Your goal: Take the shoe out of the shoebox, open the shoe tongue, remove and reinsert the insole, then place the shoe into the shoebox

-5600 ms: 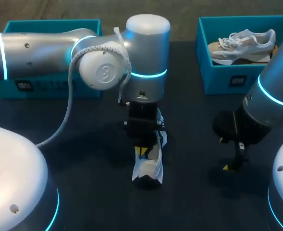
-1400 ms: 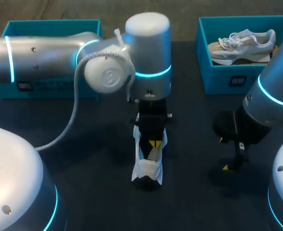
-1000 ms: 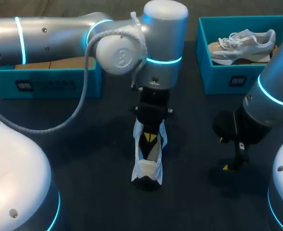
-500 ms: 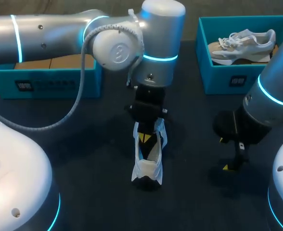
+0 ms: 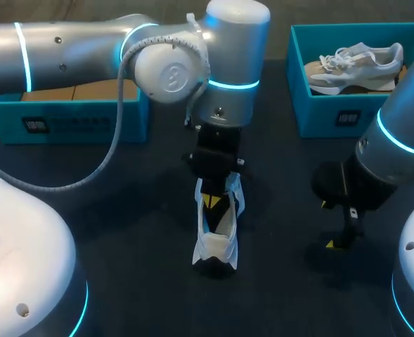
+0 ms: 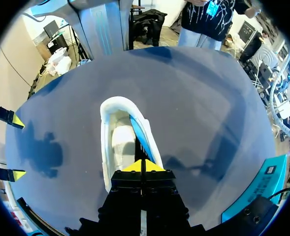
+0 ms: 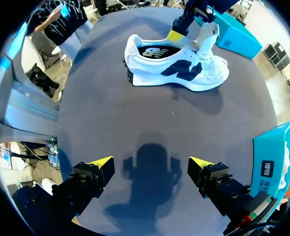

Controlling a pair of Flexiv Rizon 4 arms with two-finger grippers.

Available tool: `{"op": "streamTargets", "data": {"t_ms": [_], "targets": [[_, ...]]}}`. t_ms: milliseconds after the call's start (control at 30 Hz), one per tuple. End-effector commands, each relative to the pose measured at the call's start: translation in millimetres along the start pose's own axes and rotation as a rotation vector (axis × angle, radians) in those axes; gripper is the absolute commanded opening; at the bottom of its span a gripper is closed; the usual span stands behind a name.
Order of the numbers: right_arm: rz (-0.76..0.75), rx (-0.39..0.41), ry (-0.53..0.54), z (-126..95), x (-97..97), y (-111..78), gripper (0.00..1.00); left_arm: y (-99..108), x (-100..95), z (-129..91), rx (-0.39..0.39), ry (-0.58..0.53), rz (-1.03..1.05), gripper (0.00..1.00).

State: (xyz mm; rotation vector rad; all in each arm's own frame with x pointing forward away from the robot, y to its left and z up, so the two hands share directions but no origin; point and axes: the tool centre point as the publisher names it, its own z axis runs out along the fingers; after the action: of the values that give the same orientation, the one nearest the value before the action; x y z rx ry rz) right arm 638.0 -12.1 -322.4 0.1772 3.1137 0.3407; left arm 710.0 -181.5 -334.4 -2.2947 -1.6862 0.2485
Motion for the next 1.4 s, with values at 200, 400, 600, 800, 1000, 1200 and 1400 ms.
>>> {"op": "streamTargets", "data": {"t_ms": [200,400,600,800,1000,1200,1400], "targets": [[0.0,-0.001,-0.003,0,1.8,-0.5,1.0,-2,-15.0,5,-0.03,0.025,0.035,0.0],[0.0,-0.001,-0.003,0,1.8,-0.5,1.0,-7,-24.2,16,-0.046,0.115,0.068,0.0],[0.0,-0.001,-0.003,0,1.8,-0.5,1.0,-4,-21.7,25,-0.045,0.173,0.061,0.0],[0.0,-0.001,-0.003,0,1.8,-0.5,1.0,-3,-12.7,25,-0.048,0.198,0.054,0.0],[0.0,-0.001,-0.003,0,1.8,-0.5,1.0,-5,-3.4,22,-0.043,0.211,0.058,0.0],[0.0,-0.001,-0.003,0,1.8,-0.5,1.0,-8,4.8,24,-0.042,0.223,0.065,0.0],[0.0,-0.001,-0.003,0,1.8,-0.5,1.0,-7,6.6,30,-0.033,0.244,0.07,0.0]]}}
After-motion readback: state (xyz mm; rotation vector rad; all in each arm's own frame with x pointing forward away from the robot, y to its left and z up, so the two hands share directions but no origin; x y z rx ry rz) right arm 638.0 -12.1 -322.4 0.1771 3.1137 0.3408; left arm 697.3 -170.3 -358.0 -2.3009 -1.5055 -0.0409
